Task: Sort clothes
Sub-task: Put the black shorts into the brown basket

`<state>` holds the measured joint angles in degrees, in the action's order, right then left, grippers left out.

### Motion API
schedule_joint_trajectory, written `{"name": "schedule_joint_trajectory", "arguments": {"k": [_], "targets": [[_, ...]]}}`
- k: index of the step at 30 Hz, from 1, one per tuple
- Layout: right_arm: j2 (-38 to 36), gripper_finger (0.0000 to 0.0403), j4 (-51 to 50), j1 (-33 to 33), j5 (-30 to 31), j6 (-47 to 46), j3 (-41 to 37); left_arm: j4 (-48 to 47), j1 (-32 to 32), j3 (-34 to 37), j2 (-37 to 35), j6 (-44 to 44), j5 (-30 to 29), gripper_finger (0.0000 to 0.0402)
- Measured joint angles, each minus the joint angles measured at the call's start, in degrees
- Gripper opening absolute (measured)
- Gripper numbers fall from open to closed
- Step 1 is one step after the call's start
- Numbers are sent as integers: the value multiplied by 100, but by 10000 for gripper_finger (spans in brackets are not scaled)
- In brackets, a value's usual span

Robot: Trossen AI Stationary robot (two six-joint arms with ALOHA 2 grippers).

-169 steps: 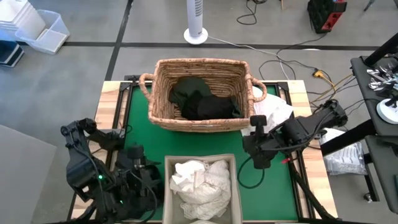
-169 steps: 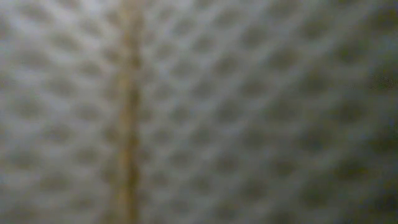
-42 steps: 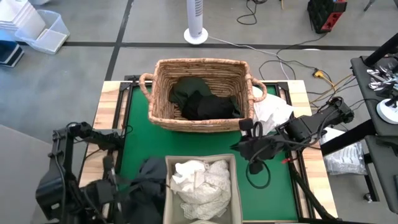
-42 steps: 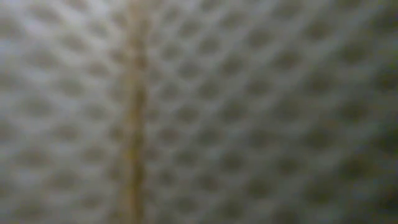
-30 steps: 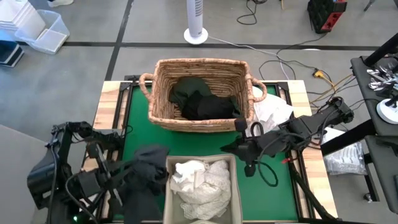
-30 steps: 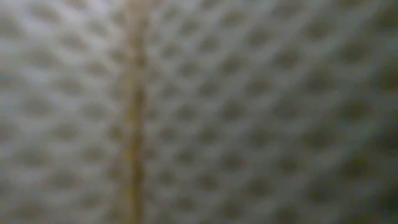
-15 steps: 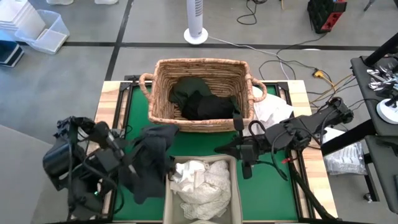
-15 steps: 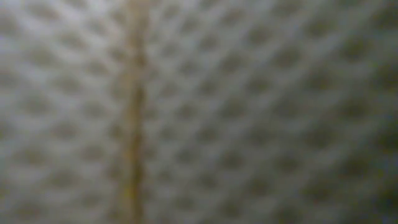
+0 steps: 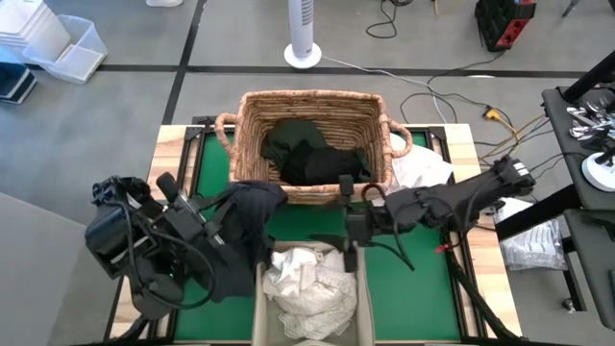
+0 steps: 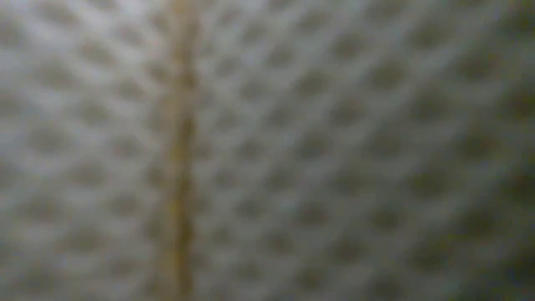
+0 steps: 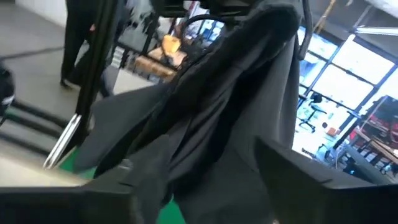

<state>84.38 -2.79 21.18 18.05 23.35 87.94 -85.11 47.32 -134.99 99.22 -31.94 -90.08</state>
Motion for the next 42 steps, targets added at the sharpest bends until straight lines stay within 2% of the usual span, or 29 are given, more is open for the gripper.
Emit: {"name": "schedule_joint_trajectory", "arguments": {"k": [3,6,10,16,29,32,34,38,42], "targets": [[288,283,555,-90,39,-37,0,4,3,1,0,0,0,4],[598,333,1084,-146,339,96,35,5,1,6,0,0,5,4],[1031,373,1543,-201,420,273,212,3,3,8,31,38,7,5],[1729,382,1987,-207,400,176,759,6,3,12,170,52,18,5],[2797,377,1961,-272,423,227,2060,275,153,12,527,-112,55,6],[2935,350,1929,-281,425,409,2231,333,224,12,558,-117,67,6],[2993,312,1857,-281,425,480,2315,363,262,12,560,-273,68,8],[2999,194,1683,-281,345,521,2342,370,337,12,557,-334,191,32],[2936,52,1502,-283,167,566,2290,370,366,12,551,-199,481,90]]}}
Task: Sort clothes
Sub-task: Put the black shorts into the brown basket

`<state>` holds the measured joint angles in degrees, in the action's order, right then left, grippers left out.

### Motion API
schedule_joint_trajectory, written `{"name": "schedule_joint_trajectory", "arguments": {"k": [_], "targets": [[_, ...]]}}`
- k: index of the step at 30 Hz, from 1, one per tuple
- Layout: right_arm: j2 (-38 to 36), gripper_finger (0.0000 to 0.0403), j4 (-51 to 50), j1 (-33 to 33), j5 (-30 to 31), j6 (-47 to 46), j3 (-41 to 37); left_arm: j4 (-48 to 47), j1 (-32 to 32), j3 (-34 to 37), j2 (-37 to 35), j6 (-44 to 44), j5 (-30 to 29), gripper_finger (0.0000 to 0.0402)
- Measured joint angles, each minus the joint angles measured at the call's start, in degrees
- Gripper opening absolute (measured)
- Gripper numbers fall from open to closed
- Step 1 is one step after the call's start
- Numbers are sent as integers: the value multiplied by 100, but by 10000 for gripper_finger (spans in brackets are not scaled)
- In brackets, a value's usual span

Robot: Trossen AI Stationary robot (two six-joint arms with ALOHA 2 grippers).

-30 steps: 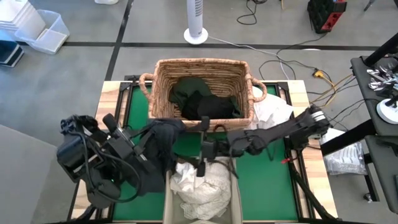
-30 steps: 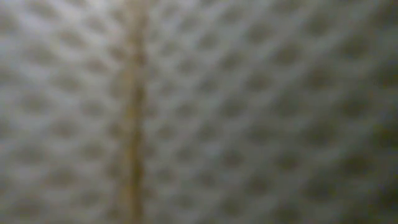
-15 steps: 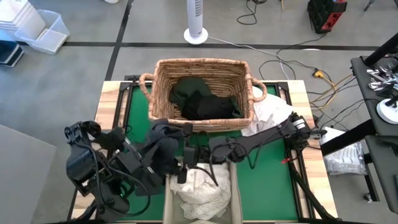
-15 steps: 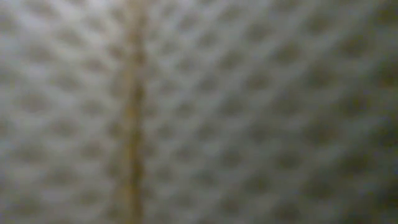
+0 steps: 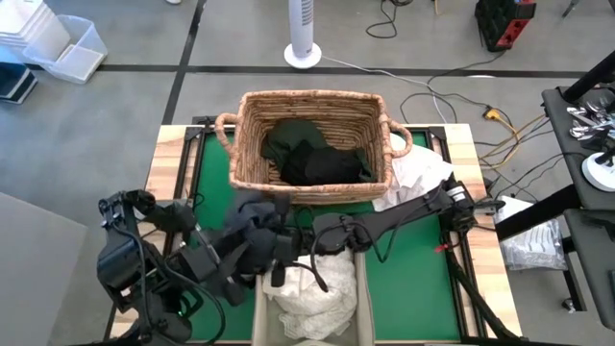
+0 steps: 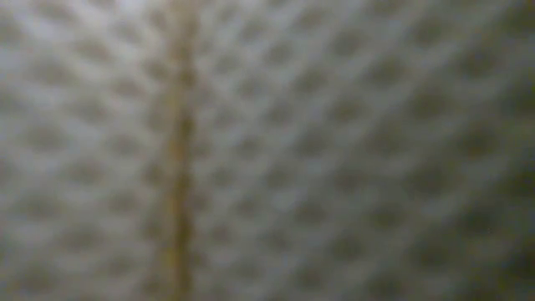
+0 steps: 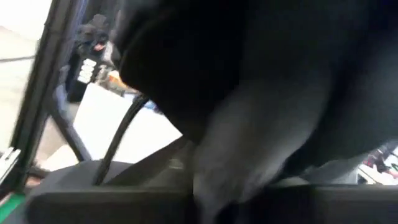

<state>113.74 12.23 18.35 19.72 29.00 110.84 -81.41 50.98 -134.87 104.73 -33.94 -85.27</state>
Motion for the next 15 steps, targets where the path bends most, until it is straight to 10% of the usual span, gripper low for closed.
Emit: {"name": "schedule_joint_trajectory", "arguments": {"k": [15], "targets": [[-490,14,-1173,54,-365,-224,-54,-338,144,0,-148,177,379,272]]}}
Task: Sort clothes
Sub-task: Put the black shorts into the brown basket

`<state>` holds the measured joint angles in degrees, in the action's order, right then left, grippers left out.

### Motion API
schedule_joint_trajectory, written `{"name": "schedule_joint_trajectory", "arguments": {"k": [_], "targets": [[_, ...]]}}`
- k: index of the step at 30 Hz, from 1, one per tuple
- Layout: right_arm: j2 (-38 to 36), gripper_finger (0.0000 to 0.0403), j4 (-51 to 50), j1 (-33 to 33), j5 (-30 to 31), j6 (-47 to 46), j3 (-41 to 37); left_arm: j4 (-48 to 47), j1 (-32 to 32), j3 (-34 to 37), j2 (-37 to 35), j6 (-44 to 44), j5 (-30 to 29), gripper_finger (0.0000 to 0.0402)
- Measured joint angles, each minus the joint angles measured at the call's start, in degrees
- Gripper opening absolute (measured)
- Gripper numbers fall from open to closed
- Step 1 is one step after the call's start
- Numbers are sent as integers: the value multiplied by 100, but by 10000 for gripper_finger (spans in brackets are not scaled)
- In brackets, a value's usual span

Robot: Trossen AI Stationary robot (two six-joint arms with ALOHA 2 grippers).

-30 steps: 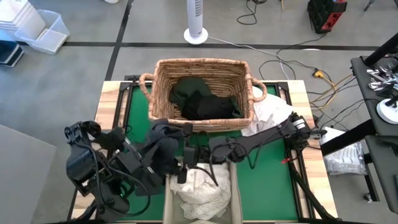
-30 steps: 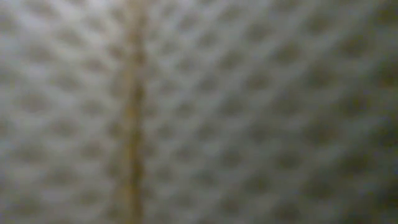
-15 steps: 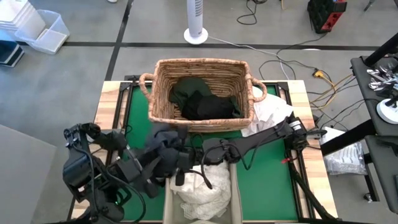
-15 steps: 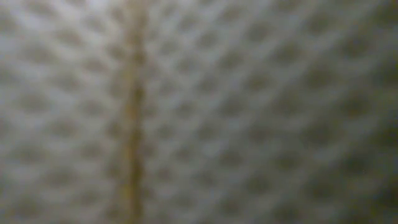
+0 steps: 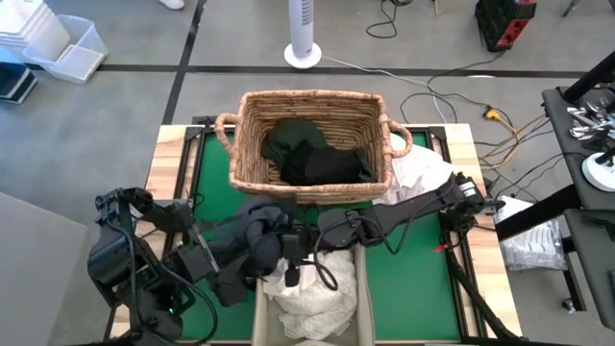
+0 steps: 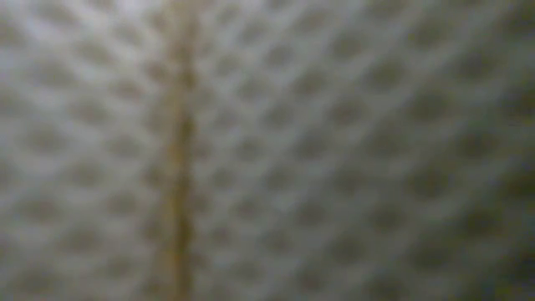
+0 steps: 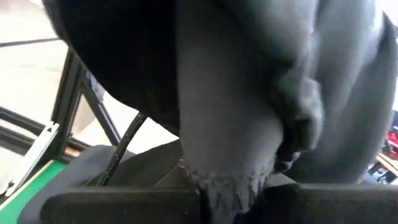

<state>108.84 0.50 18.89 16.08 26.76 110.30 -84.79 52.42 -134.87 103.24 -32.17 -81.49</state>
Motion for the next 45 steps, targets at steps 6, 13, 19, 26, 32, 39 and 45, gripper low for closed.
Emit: {"name": "schedule_joint_trajectory", "arguments": {"k": [6,13,19,26,32,39,45], "targets": [[-432,14,-860,15,-541,-302,0,-505,35,28,-136,-276,900,269],[-946,13,-1658,35,-860,-511,-13,-526,46,32,-190,-206,1689,265],[-1547,13,-2233,33,-858,-650,-21,-523,82,37,-201,-365,2426,265],[-2134,13,-2381,33,-391,-406,-35,-525,81,42,-201,-799,3024,265],[-2429,13,-2027,-46,-107,-76,-35,-522,81,64,-194,-837,3195,265],[-2740,13,-1623,-338,-31,299,-29,-522,81,159,-193,-948,3467,265],[-2850,13,-1270,-928,105,525,-20,-521,82,357,-190,-1119,3607,265]]}}
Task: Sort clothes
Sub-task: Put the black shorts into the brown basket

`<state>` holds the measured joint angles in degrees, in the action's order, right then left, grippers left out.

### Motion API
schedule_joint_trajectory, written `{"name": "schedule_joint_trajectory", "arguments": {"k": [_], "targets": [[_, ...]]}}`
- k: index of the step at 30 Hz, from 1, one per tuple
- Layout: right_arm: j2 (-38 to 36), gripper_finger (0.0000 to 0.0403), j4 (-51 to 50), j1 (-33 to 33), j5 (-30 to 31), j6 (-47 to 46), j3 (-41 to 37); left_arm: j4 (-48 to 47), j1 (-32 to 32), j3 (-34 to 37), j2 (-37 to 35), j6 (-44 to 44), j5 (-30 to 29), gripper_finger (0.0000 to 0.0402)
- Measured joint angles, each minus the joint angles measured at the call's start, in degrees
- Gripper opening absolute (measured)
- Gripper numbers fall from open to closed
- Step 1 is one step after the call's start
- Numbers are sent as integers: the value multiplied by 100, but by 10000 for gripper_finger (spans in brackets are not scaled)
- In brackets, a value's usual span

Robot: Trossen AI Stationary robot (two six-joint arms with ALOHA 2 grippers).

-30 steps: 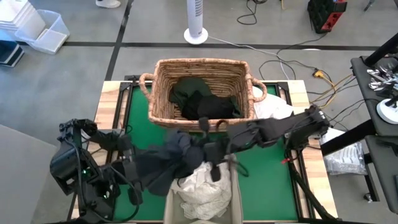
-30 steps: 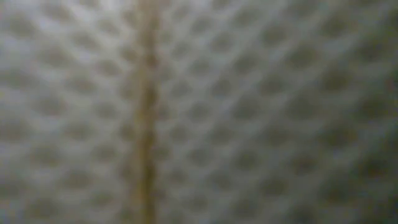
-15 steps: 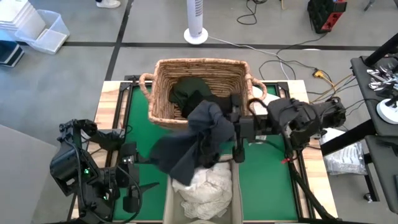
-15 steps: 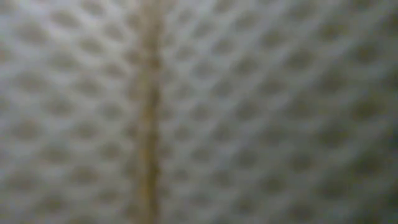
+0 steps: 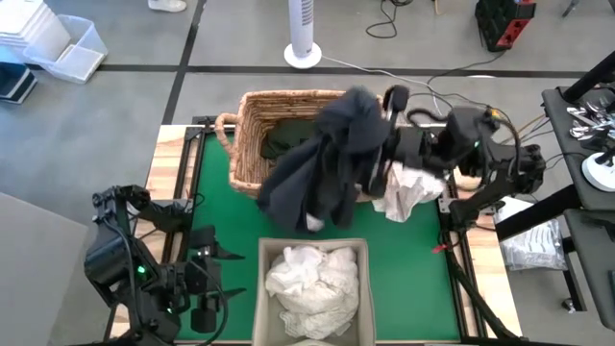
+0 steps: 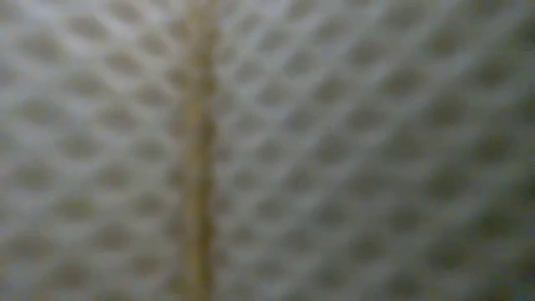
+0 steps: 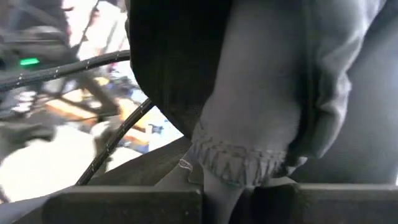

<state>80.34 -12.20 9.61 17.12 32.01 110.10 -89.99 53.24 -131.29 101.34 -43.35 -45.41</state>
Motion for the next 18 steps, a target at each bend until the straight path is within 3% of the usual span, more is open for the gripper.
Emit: {"name": "schedule_joint_trajectory", "arguments": {"k": [5,18], "targets": [[-72,13,139,-739,2,-171,7,-2,60,314,0,-230,298,265],[38,13,-185,-2303,-518,-1157,5,0,400,1699,-9,-1425,274,265]]}}
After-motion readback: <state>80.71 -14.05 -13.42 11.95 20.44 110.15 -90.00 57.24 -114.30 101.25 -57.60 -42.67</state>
